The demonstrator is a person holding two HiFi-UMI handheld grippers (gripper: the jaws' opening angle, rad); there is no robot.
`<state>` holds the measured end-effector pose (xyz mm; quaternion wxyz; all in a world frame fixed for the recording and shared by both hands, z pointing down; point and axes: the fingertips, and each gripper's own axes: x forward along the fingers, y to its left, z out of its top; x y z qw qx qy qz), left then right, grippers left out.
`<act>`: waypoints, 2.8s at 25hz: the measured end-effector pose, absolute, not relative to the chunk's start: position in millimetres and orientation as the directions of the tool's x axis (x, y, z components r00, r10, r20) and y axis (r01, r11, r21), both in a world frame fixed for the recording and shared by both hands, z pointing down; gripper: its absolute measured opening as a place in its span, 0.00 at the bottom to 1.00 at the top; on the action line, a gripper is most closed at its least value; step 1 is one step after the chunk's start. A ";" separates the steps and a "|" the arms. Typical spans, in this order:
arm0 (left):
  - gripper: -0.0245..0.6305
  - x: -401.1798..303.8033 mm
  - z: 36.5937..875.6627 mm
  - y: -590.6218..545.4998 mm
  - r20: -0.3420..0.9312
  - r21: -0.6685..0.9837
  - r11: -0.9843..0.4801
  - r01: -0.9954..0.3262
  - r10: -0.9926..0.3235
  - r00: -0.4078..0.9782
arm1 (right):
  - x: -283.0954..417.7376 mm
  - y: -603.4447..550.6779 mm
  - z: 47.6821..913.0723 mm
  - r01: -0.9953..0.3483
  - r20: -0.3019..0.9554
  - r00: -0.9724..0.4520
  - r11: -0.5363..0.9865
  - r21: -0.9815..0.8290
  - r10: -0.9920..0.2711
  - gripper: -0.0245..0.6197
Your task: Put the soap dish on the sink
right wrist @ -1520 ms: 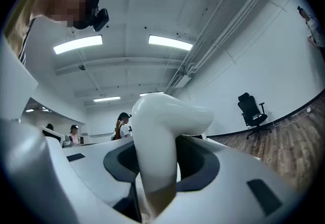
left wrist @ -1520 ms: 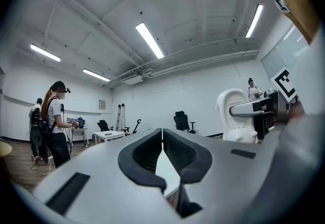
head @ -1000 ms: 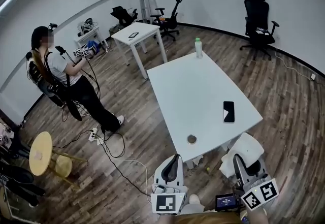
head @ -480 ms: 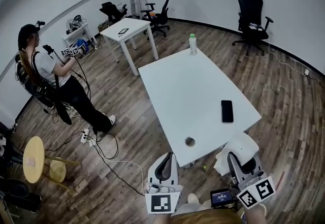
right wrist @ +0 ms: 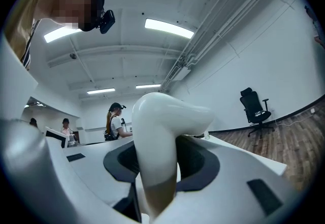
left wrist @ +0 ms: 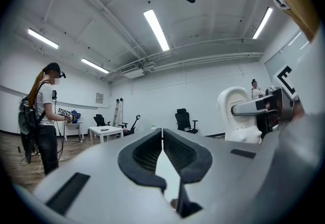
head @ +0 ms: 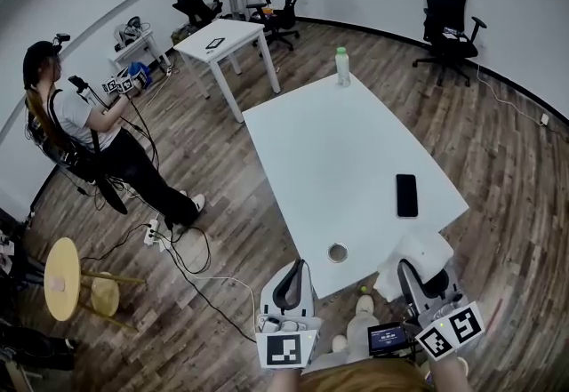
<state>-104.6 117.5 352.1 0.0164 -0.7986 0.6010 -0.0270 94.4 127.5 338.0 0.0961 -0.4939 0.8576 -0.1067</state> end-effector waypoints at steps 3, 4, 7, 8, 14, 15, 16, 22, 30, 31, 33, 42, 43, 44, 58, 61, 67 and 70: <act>0.06 -105.8 351.3 92.1 0.023 -0.058 -0.266 -0.962 -0.964 0.265 | 89.6 99.8 340.0 -0.813 -0.050 -0.519 0.511 -0.279 -0.853 0.30; 0.06 -107.2 352.2 84.8 0.027 -0.054 -0.259 -0.964 -0.966 0.258 | 87.2 91.1 339.6 -0.808 -0.052 -0.529 0.521 -0.274 -0.847 0.30; 0.06 -106.5 353.4 62.9 0.044 -0.073 -0.239 -0.968 -0.971 0.237 | 86.4 64.0 335.0 -0.791 -0.068 -0.553 0.549 -0.269 -0.830 0.30; 0.06 -104.7 354.4 56.1 0.046 -0.072 -0.235 -0.969 -0.972 0.232 | 87.6 55.1 333.7 -0.785 -0.073 -0.559 0.555 -0.275 -0.826 0.30; 0.06 -97.7 361.2 19.6 0.058 -0.062 -0.218 -0.974 -0.975 0.214 | 90.5 13.3 338.1 -0.762 -0.057 -0.590 0.579 -0.288 -0.805 0.30; 0.06 -96.1 360.2 13.6 0.055 -0.062 -0.212 -0.975 -0.976 0.209 | 92.0 7.1 339.4 -0.759 -0.055 -0.594 0.582 -0.292 -0.802 0.30; 0.06 -94.5 359.1 8.1 0.054 -0.060 -0.207 -0.976 -0.977 0.204 | 93.1 1.3 340.7 -0.755 -0.054 -0.599 0.585 -0.296 -0.799 0.30; 0.06 -93.3 349.6 -21.8 0.039 -0.076 -0.200 -0.977 -0.980 0.198 | 89.6 -23.4 339.7 -0.736 -0.053 -0.617 0.599 -0.316 -0.786 0.30; 0.06 -100.1 348.7 -64.4 0.033 -0.082 -0.253 -0.964 -0.967 0.251 | 82.6 -57.0 349.1 -0.770 -0.024 -0.580 0.557 -0.312 -0.814 0.30; 0.06 -99.5 351.0 -67.4 0.036 -0.081 -0.264 -0.961 -0.964 0.262 | 81.9 -59.5 349.2 -0.774 -0.022 -0.575 0.553 -0.310 -0.818 0.30; 0.06 -100.0 354.0 -72.6 0.037 -0.074 -0.278 -0.958 -0.960 0.276 | 78.8 -64.3 350.6 -0.778 -0.018 -0.570 0.546 -0.309 -0.822 0.30; 0.06 -108.3 367.8 -89.9 0.066 -0.049 -0.292 -0.955 -0.955 0.288 | 61.8 -83.6 376.6 -0.775 0.038 -0.580 0.536 -0.334 -0.814 0.30; 0.06 -107.8 367.2 -91.2 0.062 -0.055 -0.297 -0.953 -0.954 0.294 | 60.9 -85.1 380.6 -0.775 0.047 -0.581 0.535 -0.337 -0.812 0.30; 0.06 -107.1 366.7 -93.1 0.058 -0.062 -0.304 -0.951 -0.952 0.301 | 60.1 -86.9 384.6 -0.775 0.056 -0.582 0.532 -0.341 -0.811 0.30; 0.06 -123.2 424.0 -106.9 0.179 -0.079 -0.308 -0.948 -0.940 0.290 | 45.8 -91.5 437.9 -0.778 0.165 -0.591 0.503 -0.376 -0.790 0.30; 0.06 -125.9 437.2 -104.5 0.207 -0.075 -0.307 -0.949 -0.935 0.287 | 44.5 -89.7 448.9 -0.777 0.183 -0.596 0.504 -0.377 -0.782 0.30; 0.06 -127.9 448.3 -104.6 0.221 -0.072 -0.313 -0.947 -0.931 0.291 | 39.2 -89.3 461.5 -0.774 0.203 -0.604 0.507 -0.378 -0.771 0.30; 0.06 -128.2 452.9 -104.9 0.226 -0.076 -0.312 -0.947 -0.930 0.289 | 37.6 -88.4 465.9 -0.770 0.211 -0.610 0.509 -0.384 -0.764 0.30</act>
